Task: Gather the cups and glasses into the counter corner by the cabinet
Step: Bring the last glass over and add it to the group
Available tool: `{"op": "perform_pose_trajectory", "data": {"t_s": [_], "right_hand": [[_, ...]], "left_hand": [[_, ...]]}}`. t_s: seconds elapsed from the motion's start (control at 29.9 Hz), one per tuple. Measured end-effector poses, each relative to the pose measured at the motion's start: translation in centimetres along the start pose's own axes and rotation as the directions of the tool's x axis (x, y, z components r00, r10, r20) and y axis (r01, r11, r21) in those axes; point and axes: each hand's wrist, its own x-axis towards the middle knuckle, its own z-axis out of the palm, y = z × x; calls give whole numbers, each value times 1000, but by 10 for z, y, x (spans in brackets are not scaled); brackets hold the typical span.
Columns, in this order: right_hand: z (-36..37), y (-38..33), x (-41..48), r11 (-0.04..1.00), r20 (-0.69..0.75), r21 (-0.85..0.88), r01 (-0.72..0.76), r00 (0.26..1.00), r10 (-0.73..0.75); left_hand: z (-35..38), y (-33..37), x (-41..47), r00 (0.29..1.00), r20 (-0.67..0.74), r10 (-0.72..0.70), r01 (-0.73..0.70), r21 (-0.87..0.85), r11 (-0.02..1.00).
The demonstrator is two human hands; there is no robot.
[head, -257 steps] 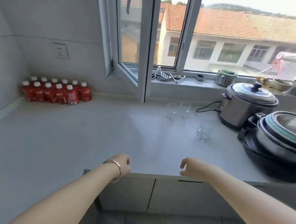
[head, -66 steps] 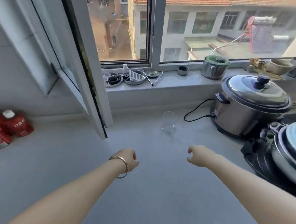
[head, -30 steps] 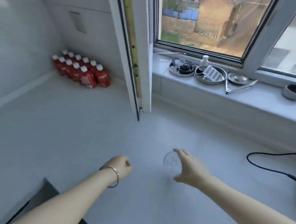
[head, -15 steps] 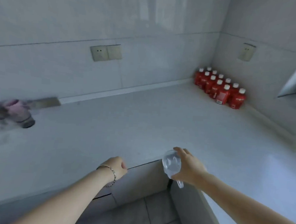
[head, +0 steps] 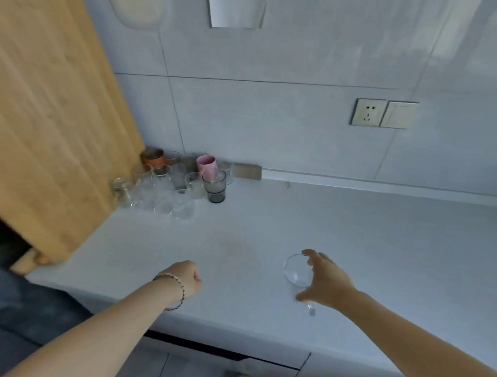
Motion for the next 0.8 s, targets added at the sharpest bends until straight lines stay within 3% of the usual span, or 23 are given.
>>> {"op": "perform_pose_trajectory", "data": {"t_s": [0.23, 0.43, 0.6, 0.8], "right_hand": [[28, -79, 143, 995, 41, 10, 101, 994, -102], [65, -159, 245, 992, 41, 90, 88, 995, -92], [93, -212, 301, 989, 2, 146, 5, 1000, -6], [119, -239, 326, 968, -30, 206, -143, 988, 152]], "left_hand": [[-51, -57, 91, 994, -4, -113, 113, -54, 992], [-93, -103, 155, 981, 27, -190, 192, -139, 971], [-112, -142, 196, 981, 71, -182, 193, -189, 963], [-130, -177, 237, 989, 137, -60, 82, -162, 983]]}}
